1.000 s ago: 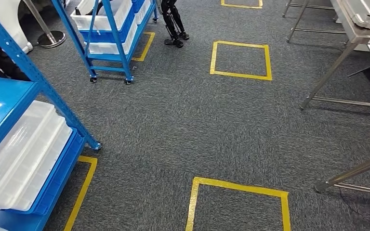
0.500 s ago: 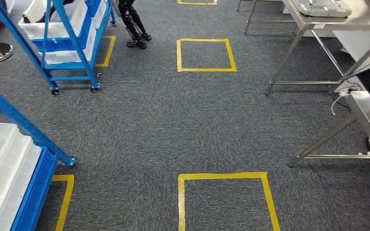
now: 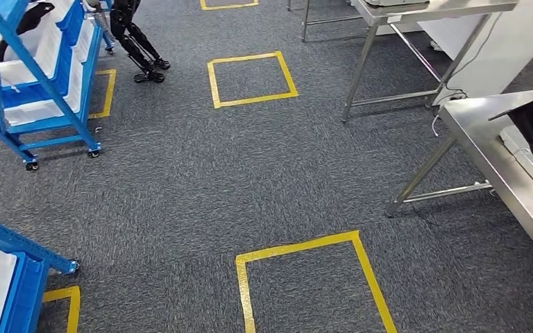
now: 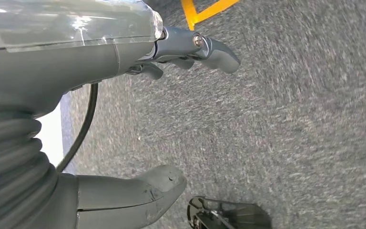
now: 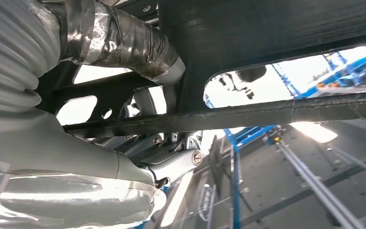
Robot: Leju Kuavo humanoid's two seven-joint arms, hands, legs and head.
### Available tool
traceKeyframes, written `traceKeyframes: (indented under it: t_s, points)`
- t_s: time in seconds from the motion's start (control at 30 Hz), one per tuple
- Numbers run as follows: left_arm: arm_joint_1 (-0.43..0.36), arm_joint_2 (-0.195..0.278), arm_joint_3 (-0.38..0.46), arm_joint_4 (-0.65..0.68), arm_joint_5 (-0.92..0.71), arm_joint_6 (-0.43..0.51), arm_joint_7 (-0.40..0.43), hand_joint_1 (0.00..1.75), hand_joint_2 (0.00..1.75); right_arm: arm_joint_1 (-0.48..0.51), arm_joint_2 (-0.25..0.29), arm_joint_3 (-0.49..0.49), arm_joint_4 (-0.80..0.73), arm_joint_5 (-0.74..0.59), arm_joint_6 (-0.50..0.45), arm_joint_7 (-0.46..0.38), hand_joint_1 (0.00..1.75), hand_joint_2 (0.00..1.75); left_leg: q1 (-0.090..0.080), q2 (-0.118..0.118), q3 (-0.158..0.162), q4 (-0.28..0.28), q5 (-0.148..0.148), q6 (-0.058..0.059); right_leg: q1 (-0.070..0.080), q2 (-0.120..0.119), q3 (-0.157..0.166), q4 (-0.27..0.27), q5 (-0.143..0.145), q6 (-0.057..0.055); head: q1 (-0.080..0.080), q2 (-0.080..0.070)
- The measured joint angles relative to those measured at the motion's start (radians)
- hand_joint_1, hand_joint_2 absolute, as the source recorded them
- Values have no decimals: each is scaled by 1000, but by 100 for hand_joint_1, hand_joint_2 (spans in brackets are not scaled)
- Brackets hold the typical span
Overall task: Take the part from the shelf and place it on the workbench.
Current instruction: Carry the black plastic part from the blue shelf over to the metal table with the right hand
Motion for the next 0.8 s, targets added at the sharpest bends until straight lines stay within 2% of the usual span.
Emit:
traceKeyframes:
  t_s: [0.03, 0.07, 0.13, 0.17, 0.2, 0.27, 0.3, 0.33, 0.4, 0.43, 0.47, 0.5, 0.53, 0.57, 0.63, 0.67, 0.7, 0.77, 0.8]
  points:
    - [1, 0, 0, 0, -4, -2, -2, 0, 175, 0, 0, 0, 1, -8, 0, -4, 175, 175, 2, -3, 8, -26, 30, -2, -2, 16, 1, 3, -1, 2, 0, 0]
    - [1, 0, 0, 0, -13, -1, -6, 0, 175, 1, 0, 0, 2, -15, 0, -5, 175, 175, 6, -13, 30, -85, 72, -4, -4, 31, 1, 9, -4, 6, 0, 0]
    - [1, -6, -6, 0, -45, 11, -14, 0, 175, 3, 0, 0, 4, -15, 0, 7, 175, 175, 14, -61, 79, -204, 128, -7, -7, 58, -5, 26, -13, 19, 0, 0]
    - [1, -15, -12, 0, -63, 26, -17, 0, 175, 5, 0, 1, 4, -4, 0, 21, 175, 175, 15, -81, 91, -237, 136, -5, -8, 70, -12, 35, -15, 26, 1, 0]
    - [0, -28, -18, 0, -75, 47, -17, 0, 175, 9, 0, 5, 5, 13, 0, 37, 175, 175, 13, -91, 94, -248, 133, 0, -9, 82, -18, 39, -16, 34, 1, 0]
    - [-7, -54, -25, 0, -69, 77, -20, 0, 175, 19, 0, 18, 5, 36, 0, 48, 175, 175, 8, -71, 95, -253, 136, 14, -15, 99, -28, 41, -11, 47, 1, 0]
    - [-12, -62, -25, 0, -56, 74, -26, 0, 175, 21, 0, 23, 6, 30, 0, 33, 175, 175, 8, -58, 97, -256, 140, 22, -14, 82, -33, 48, -16, 51, 1, 0]
    - [-16, -64, -24, 0, -42, 61, -34, 0, 175, 21, 0, 26, 7, 11, 0, 6, 175, 175, 9, -43, 98, -260, 143, 28, -13, 55, -44, 70, -30, 54, 1, 0]
    - [-19, -60, -21, 0, -23, 29, -49, 0, 175, 15, -1, 25, 11, -33, 0, -49, 175, 175, 8, -13, 97, -264, 144, 35, -9, -11, -90, 168, -87, 60, 2, 0]
    - [-19, -57, -20, 0, -18, 21, -52, 0, 175, 13, -1, 24, 15, -47, 0, -65, 175, 175, 6, 3, 96, -264, 144, 37, -9, -24, -121, 231, -117, 62, 2, 0]
    - [-19, -54, -19, 0, -16, 16, -54, 0, 175, 12, -1, 23, 19, -54, 0, -72, 175, 175, 4, 20, 96, -264, 142, 38, -10, -28, -144, 280, -134, 63, 2, 0]
    - [-19, -50, -18, 0, -14, 14, -54, 0, 175, 12, -1, 22, 22, -58, 0, -74, 175, 175, 3, 35, 96, -264, 141, 39, -10, -30, -154, 302, -134, 63, 2, 0]
    - [-20, -46, -16, 0, -14, 12, -54, 0, 175, 12, -1, 20, 25, -60, 0, -75, 175, 175, 1, 49, 97, -264, 139, 40, -9, -32, -145, 285, -116, 60, 2, 0]
    - [-22, -43, -14, 0, -14, 12, -55, 0, 175, 12, -1, 19, 27, -61, 0, -75, 175, 175, -1, 61, 100, -264, 137, 40, -8, -39, -114, 231, -83, 56, 2, 0]
    - [-26, -39, -12, 0, -14, 11, -55, 0, 175, 11, -1, 18, 28, -62, 0, -78, 175, 175, -4, 82, 108, -265, 132, 37, 3, -81, -41, 96, -32, 41, 2, 0]
    - [-28, -39, -10, 0, -13, 11, -56, 0, 175, 10, -1, 17, 29, -65, 0, -81, 175, 175, -5, 91, 110, -266, 130, 33, 10, -97, -19, 52, -22, 33, 2, 0]
    - [-29, -39, -8, 0, -12, 10, -58, 0, 175, 10, -1, 17, 29, -69, 0, -85, 175, 175, -5, 100, 112, -267, 128, 29, 17, -106, -11, 32, -22, 26, 2, 0]
    - [-31, -40, -4, 0, -7, 8, -65, 0, 175, 11, -1, 14, 32, -79, 0, -92, 175, 175, -4, 116, 121, -271, 126, 20, 19, -86, -10, 24, -19, 16, 2, 0]
    - [-32, -40, -2, 0, -5, 7, -69, 0, 175, 13, 0, 12, 33, -83, 0, -94, 175, 175, -3, 107, 124, -269, 122, 15, 16, -75, -6, 14, -13, 13, 2, 0]
